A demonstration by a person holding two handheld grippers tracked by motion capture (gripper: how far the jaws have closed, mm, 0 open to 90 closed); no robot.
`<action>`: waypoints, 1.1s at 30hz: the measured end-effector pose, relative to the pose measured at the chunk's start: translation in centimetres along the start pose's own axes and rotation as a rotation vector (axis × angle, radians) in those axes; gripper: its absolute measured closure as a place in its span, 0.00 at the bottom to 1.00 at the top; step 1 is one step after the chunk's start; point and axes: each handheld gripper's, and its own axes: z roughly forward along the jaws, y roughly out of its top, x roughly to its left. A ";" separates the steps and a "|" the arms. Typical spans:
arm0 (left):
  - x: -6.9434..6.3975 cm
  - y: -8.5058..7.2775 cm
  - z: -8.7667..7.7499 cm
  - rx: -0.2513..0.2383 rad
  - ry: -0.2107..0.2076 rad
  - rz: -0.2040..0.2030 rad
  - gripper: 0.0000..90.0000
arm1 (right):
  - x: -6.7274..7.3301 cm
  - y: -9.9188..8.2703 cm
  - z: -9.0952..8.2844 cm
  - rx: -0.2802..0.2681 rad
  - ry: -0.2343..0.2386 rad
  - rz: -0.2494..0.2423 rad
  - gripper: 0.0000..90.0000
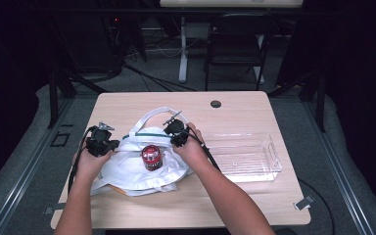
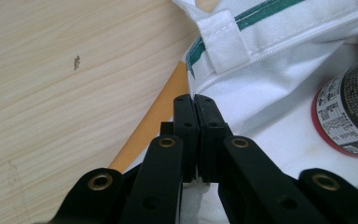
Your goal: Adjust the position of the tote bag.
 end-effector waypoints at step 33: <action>0.2 -0.1 -0.1 0.003 -0.005 -0.011 0.99 | -0.4 -0.1 -2.3 -0.101 0.044 -0.011 0.72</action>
